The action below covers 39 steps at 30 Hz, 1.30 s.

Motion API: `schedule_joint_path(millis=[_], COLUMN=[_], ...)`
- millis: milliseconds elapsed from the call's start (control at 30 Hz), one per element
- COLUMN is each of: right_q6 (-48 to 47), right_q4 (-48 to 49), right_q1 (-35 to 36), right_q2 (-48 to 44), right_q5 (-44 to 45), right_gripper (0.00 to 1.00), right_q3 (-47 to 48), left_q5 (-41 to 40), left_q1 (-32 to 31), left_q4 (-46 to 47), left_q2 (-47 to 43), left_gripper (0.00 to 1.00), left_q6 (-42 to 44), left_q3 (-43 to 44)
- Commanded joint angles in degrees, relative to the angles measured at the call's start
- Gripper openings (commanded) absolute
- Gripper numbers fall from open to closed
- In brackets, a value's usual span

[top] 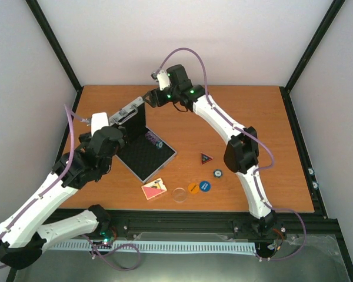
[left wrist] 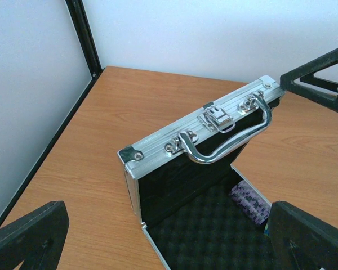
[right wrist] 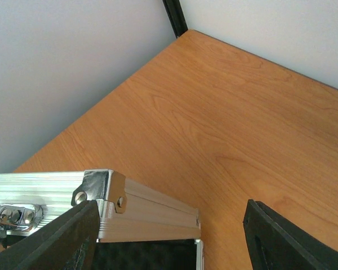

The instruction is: Pack up texas hold em set

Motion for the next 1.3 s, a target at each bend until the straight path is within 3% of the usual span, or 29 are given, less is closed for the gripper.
schedule_joint_path(millis=[0, 367, 867, 1267], right_q6=[-1.32, -1.47, 0.58, 0.79], right_q4=[-2.52, -1.89, 3.61, 5.76], right_q1=[0.91, 1.18, 1.37, 1.43], right_q2=[-3.12, -7.07, -17.58, -19.6], right_q5=[1.92, 3.41, 7.21, 8.3], right_gripper=[0.72, 0.71, 0.71, 0.71], right_q3=[-4.64, -12.4, -32.02, -38.66], left_q5=[1.28, 4.85, 8.54, 8.64], left_q1=[0.42, 0.42, 0.41, 0.4], left_q4=[0.95, 2.3, 5.83, 6.14], left_q2=[-1.87, -2.33, -5.91, -5.7], left_gripper=[1.0, 1.0, 1.0, 1.0], left_q6=[-1.51, -9.55, -12.28, -11.58], left_q3=[-2.39, -11.03, -18.19, -18.82])
